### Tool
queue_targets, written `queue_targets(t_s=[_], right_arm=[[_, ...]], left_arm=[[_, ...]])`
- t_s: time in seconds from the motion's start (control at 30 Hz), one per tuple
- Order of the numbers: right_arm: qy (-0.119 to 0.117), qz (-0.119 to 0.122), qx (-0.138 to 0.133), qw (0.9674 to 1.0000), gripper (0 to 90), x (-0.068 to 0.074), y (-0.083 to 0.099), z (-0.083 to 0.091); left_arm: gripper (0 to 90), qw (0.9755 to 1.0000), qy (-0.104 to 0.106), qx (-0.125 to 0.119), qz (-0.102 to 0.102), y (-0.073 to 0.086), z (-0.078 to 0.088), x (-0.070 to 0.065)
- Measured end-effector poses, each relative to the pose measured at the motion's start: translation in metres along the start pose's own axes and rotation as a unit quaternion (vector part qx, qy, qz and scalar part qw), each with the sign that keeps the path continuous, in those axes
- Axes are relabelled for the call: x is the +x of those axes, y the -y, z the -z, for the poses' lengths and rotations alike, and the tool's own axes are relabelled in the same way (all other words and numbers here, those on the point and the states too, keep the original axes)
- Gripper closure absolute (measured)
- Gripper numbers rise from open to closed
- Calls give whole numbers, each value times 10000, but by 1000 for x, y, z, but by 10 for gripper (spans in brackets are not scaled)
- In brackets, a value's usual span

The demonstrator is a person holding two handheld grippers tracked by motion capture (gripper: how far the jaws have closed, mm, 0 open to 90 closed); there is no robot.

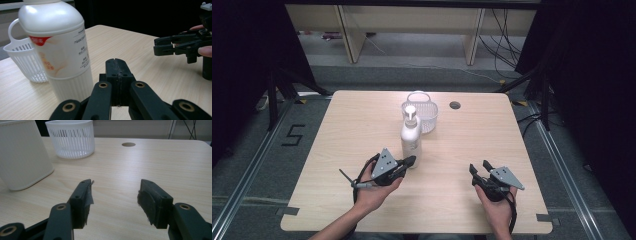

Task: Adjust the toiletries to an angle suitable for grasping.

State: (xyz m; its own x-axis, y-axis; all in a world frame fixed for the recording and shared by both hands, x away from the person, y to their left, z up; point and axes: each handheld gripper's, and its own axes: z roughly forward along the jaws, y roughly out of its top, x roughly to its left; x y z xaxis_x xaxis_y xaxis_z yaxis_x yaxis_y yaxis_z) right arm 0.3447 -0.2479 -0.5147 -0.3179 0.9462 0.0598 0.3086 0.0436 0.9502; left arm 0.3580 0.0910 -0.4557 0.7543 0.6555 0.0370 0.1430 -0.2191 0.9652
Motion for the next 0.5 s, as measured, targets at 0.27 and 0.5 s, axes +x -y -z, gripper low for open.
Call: queue_targets(t_s=[0.27,0.5], right_arm=[[-4,11,6,10000,445,0,0,0],[-1,-204,73,9998,445,3,0,1]], left_arm=[[893,10000,-68,13,-2,-6,-14,0],[894,9998,-205,87,4,-10,-25,-1]])
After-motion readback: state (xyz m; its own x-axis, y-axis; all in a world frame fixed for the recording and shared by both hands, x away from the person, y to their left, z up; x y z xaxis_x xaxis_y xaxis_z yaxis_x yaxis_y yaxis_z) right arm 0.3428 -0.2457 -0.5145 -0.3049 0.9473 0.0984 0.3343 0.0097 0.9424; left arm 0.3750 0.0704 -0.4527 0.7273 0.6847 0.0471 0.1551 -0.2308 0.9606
